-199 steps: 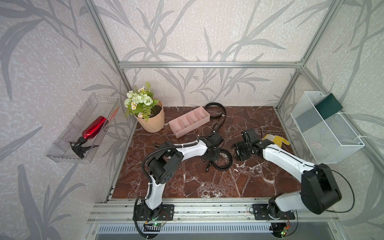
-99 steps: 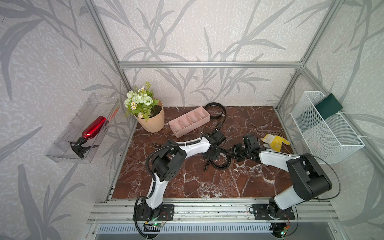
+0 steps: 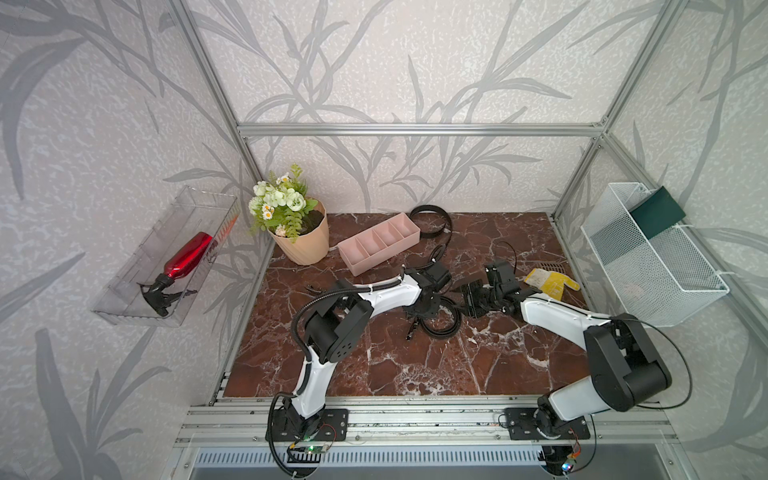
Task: Place the belts into the storage roll
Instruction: Roll the belt at the center of the board, then pick up the belt from the center of the board.
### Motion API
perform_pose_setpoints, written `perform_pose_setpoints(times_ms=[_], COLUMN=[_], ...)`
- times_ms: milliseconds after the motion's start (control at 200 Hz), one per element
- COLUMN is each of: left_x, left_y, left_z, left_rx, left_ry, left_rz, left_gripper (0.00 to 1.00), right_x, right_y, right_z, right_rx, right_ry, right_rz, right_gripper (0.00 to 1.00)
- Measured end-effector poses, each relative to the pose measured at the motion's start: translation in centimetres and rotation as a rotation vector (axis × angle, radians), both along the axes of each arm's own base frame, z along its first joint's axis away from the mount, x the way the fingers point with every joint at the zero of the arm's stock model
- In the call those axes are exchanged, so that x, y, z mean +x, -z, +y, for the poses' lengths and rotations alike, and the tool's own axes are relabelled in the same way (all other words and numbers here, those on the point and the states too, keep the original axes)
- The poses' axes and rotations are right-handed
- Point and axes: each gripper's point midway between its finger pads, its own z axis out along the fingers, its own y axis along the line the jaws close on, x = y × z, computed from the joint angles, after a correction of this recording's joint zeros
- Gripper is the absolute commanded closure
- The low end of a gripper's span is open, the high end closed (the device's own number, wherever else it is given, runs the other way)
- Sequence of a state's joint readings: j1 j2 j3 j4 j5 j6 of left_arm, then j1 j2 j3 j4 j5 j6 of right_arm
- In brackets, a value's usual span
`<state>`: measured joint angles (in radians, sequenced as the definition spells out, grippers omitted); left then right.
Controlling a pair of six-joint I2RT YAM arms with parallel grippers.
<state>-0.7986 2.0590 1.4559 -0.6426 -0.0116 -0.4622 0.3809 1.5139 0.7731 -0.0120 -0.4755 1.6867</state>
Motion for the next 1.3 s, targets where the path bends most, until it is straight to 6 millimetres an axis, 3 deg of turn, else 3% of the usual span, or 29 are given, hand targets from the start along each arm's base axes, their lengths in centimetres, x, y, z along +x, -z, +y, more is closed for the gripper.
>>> perform_pose_setpoints(times_ms=[160, 315, 420, 595, 760, 1299], left_x=[0.0, 0.0, 0.0, 0.0, 0.0, -0.1], left_y=[0.0, 0.0, 0.0, 0.0, 0.0, -0.2], left_z=[0.0, 0.1, 0.0, 0.0, 0.1, 0.2], left_rx=[0.001, 0.0, -0.001, -0.003, -0.004, -0.043], left_ry=[0.0, 0.0, 0.0, 0.0, 0.0, -0.001], left_rz=[-0.004, -0.014, -0.019, -0.022, -0.026, -0.071], left_gripper=[0.98, 0.98, 0.98, 0.98, 0.99, 1.0], right_x=[-0.4, -0.3, 0.7, 3.4, 4.5, 3.2], right_y=[0.7, 3.0, 3.8, 3.4, 3.6, 5.5], right_z=[1.0, 1.8, 2.0, 2.8, 3.3, 3.6], right_rx=[0.022, 0.006, -0.009, -0.009, -0.015, -0.038], right_ry=[0.04, 0.081, 0.11, 0.14, 0.141, 0.112], right_rz=[0.067, 0.14, 0.159, 0.128, 0.137, 0.244], right_gripper=[0.5, 0.48, 0.48, 0.48, 0.48, 0.53])
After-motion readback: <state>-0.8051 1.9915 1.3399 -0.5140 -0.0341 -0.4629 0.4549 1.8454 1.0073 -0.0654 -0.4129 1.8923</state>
